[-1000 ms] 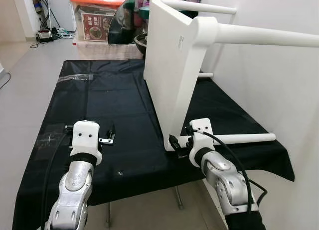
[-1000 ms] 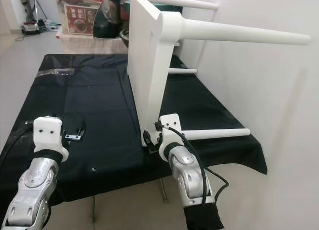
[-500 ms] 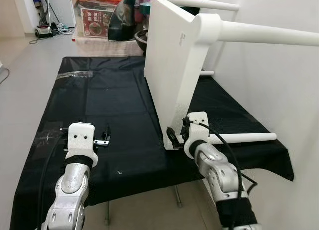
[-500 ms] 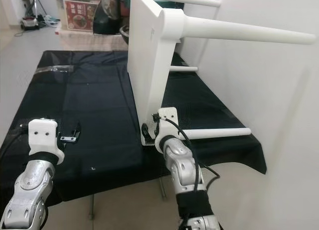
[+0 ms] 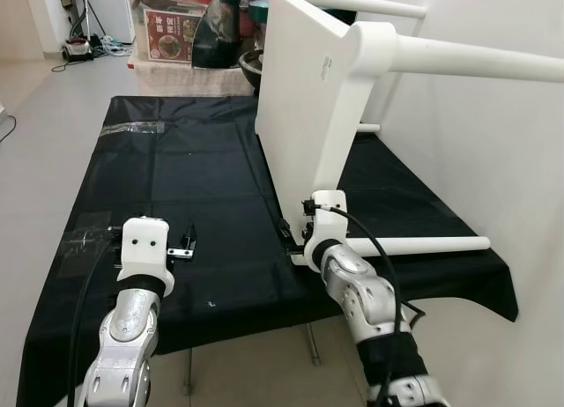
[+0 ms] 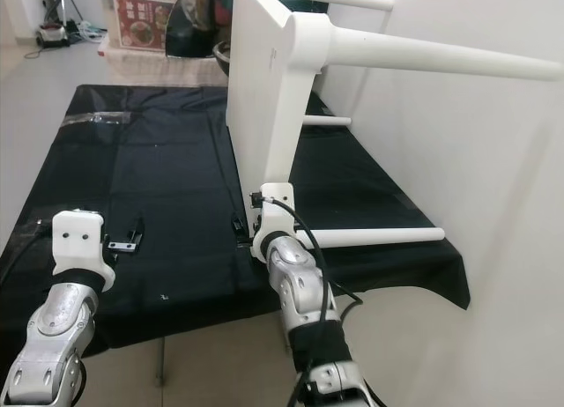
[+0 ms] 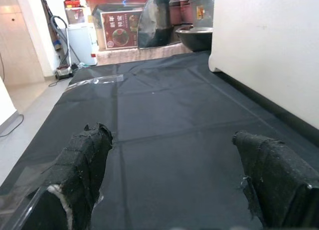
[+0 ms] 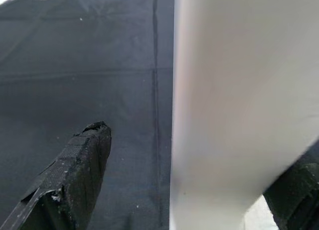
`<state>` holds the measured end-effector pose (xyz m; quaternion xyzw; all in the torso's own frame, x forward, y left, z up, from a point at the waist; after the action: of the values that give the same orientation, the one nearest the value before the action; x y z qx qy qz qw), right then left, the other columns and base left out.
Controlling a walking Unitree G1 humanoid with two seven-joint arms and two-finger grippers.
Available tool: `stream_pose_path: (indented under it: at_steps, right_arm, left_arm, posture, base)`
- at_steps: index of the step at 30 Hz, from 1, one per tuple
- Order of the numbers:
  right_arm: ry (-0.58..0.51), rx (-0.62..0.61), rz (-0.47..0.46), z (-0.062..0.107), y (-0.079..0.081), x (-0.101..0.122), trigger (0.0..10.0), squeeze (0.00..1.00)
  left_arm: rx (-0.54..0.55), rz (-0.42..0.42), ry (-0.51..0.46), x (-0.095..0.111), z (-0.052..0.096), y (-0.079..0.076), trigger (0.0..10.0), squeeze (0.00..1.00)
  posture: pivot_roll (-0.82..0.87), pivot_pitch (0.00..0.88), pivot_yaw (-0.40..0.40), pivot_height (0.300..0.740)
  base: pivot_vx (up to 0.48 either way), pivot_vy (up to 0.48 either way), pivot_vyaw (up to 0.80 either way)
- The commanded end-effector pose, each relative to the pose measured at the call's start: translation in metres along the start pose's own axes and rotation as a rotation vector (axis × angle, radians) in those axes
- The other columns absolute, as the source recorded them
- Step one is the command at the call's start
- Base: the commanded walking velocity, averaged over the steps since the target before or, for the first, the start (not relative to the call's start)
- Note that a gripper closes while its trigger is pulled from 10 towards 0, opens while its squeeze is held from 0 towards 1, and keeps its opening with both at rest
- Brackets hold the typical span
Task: Building children table
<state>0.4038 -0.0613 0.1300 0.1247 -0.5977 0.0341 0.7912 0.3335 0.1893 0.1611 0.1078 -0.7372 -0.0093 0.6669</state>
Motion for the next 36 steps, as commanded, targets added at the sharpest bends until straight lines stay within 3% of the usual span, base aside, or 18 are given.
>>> stream_pose_path:
  at_steps: [1, 2, 3, 5, 6, 7, 8, 10, 11, 17, 25, 26, 28, 29, 30, 32, 33, 36]
  right_arm:
    - [0.003, -0.004, -0.007, -0.002, 0.000, -0.001, 10.0, 0.00]
    - [0.006, -0.010, -0.025, -0.004, -0.003, -0.002, 10.0, 0.00]
    - [0.011, -0.017, -0.039, -0.007, -0.006, -0.003, 8.9, 0.00]
    - [0.011, -0.017, -0.039, -0.007, -0.006, -0.003, 8.9, 0.00]
    - [0.019, -0.028, -0.050, -0.009, -0.010, -0.005, 7.3, 0.00]
    - [0.028, -0.045, -0.056, -0.011, -0.015, -0.007, 7.1, 0.00]
    - [0.036, -0.066, -0.060, -0.013, -0.022, -0.009, 8.7, 0.00]
    - [0.040, -0.081, -0.062, -0.014, -0.026, -0.010, 8.7, 0.00]
    - [0.047, -0.095, -0.067, -0.016, -0.030, -0.012, 10.0, 0.00]
    - [0.068, -0.136, -0.088, -0.021, -0.040, -0.017, 10.0, 0.00]
    - [0.064, -0.108, -0.087, -0.028, -0.030, -0.019, 10.0, 0.00]
    - [0.066, -0.097, -0.085, -0.029, -0.027, -0.020, 8.2, 0.00]
    - [0.068, -0.090, -0.084, -0.030, -0.025, -0.021, 8.2, 0.00]
    - [0.073, -0.082, -0.078, -0.030, -0.023, -0.023, 5.2, 0.00]
    - [0.078, -0.075, -0.069, -0.030, -0.022, -0.025, 4.0, 0.00]
    - [0.078, -0.075, -0.069, -0.030, -0.022, -0.025, 4.0, 0.00]
    - [0.082, -0.071, -0.059, -0.031, -0.021, -0.026, 3.1, 0.00]
    - [0.085, -0.065, -0.025, -0.031, -0.021, -0.029, 2.0, 0.00]
  left_arm:
    - [0.005, -0.015, -0.007, 0.004, 0.000, 0.002, 10.0, 0.00]
    - [0.008, -0.017, -0.004, 0.003, 0.001, 0.003, 10.0, 0.00]
    - [0.010, -0.018, -0.003, 0.002, 0.001, 0.003, 10.0, 0.00]
    - [0.010, -0.018, -0.003, 0.002, 0.001, 0.003, 10.0, 0.00]
    - [0.012, -0.019, -0.002, 0.002, 0.001, 0.004, 10.0, 0.00]
    - [0.014, -0.021, -0.001, 0.002, 0.001, 0.004, 10.0, 0.00]
    - [0.016, -0.022, -0.001, 0.002, 0.001, 0.005, 10.0, 0.00]
    - [0.018, -0.023, -0.001, 0.002, 0.002, 0.005, 10.0, 0.00]
    - [0.019, -0.024, 0.000, 0.002, 0.002, 0.006, 10.0, 0.00]
    - [0.023, -0.028, 0.005, 0.001, 0.002, 0.006, 10.0, 0.00]
    - [0.026, -0.032, 0.006, 0.001, 0.002, 0.007, 10.0, 0.00]
    - [0.027, -0.032, 0.006, 0.001, 0.002, 0.007, 10.0, 0.00]
    - [0.028, -0.032, 0.006, 0.001, 0.002, 0.007, 10.0, 0.00]
    - [0.028, -0.032, 0.007, 0.001, 0.003, 0.007, 10.0, 0.00]
    - [0.028, -0.032, 0.007, 0.001, 0.003, 0.006, 10.0, 0.00]
    - [0.028, -0.032, 0.007, 0.001, 0.003, 0.006, 10.0, 0.00]
    - [0.027, -0.031, 0.008, 0.000, 0.003, 0.006, 10.0, 0.00]
    - [0.027, -0.034, 0.011, -0.001, 0.003, 0.006, 10.0, 0.00]
  posture:
    - [0.09, 0.000, -0.140, 0.740]
    - [0.10, 0.000, -0.143, 0.740]
    - [0.11, 0.000, -0.147, 0.740]
    - [0.11, 0.000, -0.147, 0.740]
    - [0.11, 0.000, -0.147, 0.740]
    - [0.11, 0.000, -0.147, 0.740]
    - [0.11, 0.000, -0.149, 0.740]
    - [0.12, 0.000, -0.149, 0.740]
    - [0.12, 0.000, -0.149, 0.740]
    - [0.12, 0.000, -0.151, 0.740]
    - [0.13, 0.000, -0.153, 0.740]
    - [0.14, 0.000, -0.157, 0.740]
    - [0.14, 0.000, -0.157, 0.740]
    - [0.14, 0.000, -0.158, 0.740]
    - [0.14, 0.000, -0.159, 0.740]
    - [0.14, 0.000, -0.159, 0.740]
    - [0.14, 0.000, -0.159, 0.740]
    - [0.14, 0.000, -0.159, 0.740]
  base:
    - [0.000, 0.000, 0.00]
    - [0.000, 0.000, 0.00]
    - [0.000, 0.000, 0.00]
    - [0.000, 0.000, 0.00]
    - [0.000, 0.000, 0.00]
    - [0.000, 0.000, 0.00]
    - [0.000, 0.000, 0.00]
    - [0.000, 0.000, 0.00]
    - [0.000, 0.000, 0.00]
    - [0.000, 0.000, 0.00]
    - [0.000, 0.000, 0.00]
    - [0.000, 0.000, 0.00]
    - [0.000, 0.000, 0.00]
    - [0.000, 0.000, 0.00]
    - [0.000, 0.000, 0.00]
    - [0.000, 0.000, 0.00]
    - [0.000, 0.000, 0.00]
    - [0.000, 0.000, 0.00]
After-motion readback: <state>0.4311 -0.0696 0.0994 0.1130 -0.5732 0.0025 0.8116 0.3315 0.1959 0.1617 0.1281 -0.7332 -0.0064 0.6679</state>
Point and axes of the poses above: a point about 5 cm out from each wrist's last joint towards the gripper, its own z axis pointing back from the gripper into the wrist, its own x axis along the axis of the wrist's last joint, y = z × x, the point moved 6 cm from there along -z, pointing out of the wrist towards the gripper, and after that the axes turned 2 degrees about -z, right-handed, at the moved point
